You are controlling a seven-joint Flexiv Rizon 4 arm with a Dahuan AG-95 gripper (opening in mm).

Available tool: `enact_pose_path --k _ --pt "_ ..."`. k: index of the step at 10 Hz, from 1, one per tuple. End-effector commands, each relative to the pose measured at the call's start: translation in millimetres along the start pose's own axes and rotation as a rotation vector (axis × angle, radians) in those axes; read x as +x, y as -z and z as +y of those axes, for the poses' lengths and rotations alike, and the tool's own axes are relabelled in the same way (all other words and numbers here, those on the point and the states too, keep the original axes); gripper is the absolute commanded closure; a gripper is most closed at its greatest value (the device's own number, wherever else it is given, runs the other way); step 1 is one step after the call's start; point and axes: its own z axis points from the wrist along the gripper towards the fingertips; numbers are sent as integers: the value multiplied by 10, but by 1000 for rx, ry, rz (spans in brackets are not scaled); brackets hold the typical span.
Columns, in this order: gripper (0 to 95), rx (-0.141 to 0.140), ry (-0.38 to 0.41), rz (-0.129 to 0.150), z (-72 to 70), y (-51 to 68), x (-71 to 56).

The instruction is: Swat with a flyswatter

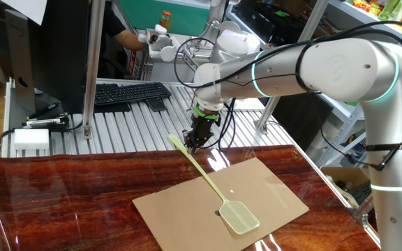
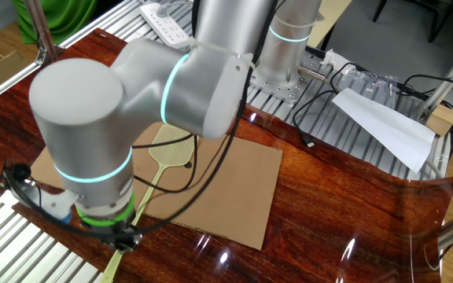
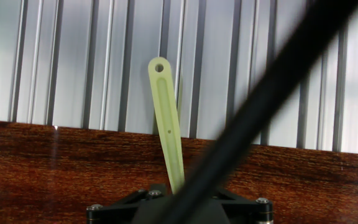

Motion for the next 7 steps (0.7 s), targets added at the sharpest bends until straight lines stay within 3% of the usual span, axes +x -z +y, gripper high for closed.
enact_pose_path --k 1,7 --pt "950 -1 6 -1 -3 10 11" --pt "950 -4 12 -7 -3 10 11"
